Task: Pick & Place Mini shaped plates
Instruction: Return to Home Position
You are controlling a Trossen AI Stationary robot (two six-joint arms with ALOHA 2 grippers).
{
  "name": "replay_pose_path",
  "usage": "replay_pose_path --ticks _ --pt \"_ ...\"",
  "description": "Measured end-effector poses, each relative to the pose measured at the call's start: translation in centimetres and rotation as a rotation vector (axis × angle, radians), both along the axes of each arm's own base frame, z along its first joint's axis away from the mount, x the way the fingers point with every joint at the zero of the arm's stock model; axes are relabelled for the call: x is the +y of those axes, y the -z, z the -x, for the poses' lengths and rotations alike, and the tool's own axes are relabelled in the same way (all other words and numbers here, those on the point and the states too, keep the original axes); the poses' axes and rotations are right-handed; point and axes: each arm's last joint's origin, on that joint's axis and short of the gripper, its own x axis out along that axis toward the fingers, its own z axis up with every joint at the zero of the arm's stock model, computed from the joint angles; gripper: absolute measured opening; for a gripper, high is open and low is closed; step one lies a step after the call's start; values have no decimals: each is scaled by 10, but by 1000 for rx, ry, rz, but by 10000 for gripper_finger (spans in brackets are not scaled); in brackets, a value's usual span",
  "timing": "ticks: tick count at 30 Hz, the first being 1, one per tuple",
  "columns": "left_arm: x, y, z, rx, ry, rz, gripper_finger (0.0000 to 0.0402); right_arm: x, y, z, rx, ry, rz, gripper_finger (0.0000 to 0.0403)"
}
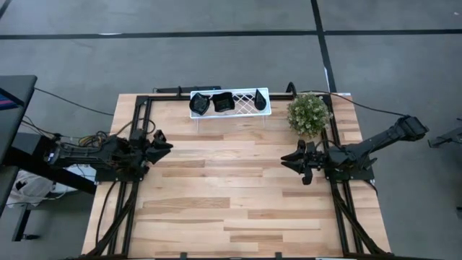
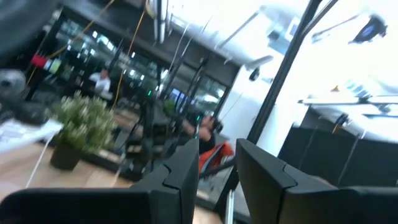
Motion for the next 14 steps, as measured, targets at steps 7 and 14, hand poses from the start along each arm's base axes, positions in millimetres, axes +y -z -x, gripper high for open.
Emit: replay_pose_path --ticks 7,14 --pt "0 -9 10 -108 0 6 108 0 4 0 39 1 16 108" --pt "0 -8 6 -91 0 5 108 0 9 1 86 0 33 108"
